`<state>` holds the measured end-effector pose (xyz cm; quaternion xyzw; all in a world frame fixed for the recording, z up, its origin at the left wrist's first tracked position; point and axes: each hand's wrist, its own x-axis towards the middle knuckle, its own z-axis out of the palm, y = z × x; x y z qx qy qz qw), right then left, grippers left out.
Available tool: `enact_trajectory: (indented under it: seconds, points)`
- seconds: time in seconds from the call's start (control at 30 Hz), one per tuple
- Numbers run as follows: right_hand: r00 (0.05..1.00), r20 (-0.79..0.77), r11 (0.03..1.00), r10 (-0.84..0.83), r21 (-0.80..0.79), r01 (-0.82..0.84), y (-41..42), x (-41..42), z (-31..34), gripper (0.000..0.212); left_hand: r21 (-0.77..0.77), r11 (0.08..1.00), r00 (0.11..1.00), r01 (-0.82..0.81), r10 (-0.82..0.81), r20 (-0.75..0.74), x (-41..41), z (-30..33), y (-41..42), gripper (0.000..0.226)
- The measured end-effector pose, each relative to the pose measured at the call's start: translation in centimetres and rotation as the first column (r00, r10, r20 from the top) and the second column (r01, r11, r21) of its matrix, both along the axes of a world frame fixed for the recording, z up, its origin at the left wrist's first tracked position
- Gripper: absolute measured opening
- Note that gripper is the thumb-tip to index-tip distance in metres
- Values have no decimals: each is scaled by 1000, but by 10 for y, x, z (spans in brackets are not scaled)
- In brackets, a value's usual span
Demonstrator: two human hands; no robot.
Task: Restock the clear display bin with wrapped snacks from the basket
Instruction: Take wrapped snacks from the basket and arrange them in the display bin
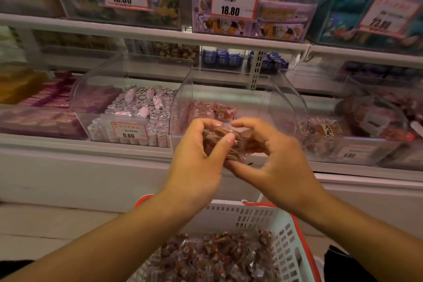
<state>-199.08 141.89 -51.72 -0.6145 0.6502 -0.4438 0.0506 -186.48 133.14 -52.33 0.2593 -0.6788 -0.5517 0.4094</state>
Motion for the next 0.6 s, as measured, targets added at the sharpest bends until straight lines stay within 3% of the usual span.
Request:
enact_trajectory:
  seconds: [0.1,0.17,0.3,0.33,0.37,0.4,0.47,0.53,0.6]
  points:
    - [963,-267,998,27,61,-11,-11,-13,23,36,3,998,998,59,-59,-2,-5,12,-8,17]
    - [935,-353,993,44,117,-3,-24,-21,34,36,60,991,993,119,-119,7,-11,19,-21,25]
    - [967,-246,964,68,264,-1,-63,-45,54,25,176,967,971,185,-207,116,-16,28,-57,45]
    - [974,-222,948,45,318,29,-76,-55,58,23,116,983,978,142,-158,138,-15,30,-67,47]
    - [974,-224,925,17,374,70,-91,-67,61,23,-45,996,981,74,-64,181,-11,30,-76,48]
    - [970,-241,894,-10,432,116,-107,-79,63,22,-293,956,971,10,61,233,-6,29,-86,47]
    - [945,-321,808,-58,541,234,-138,-102,58,20,-743,667,907,57,277,318,6,23,-100,37]
    - [898,-430,686,-93,625,371,-165,-117,43,25,-852,443,842,280,312,439,12,16,-107,25]
    - [869,-485,578,-100,683,447,-184,-123,23,32,-810,396,783,433,280,555,14,10,-107,28]
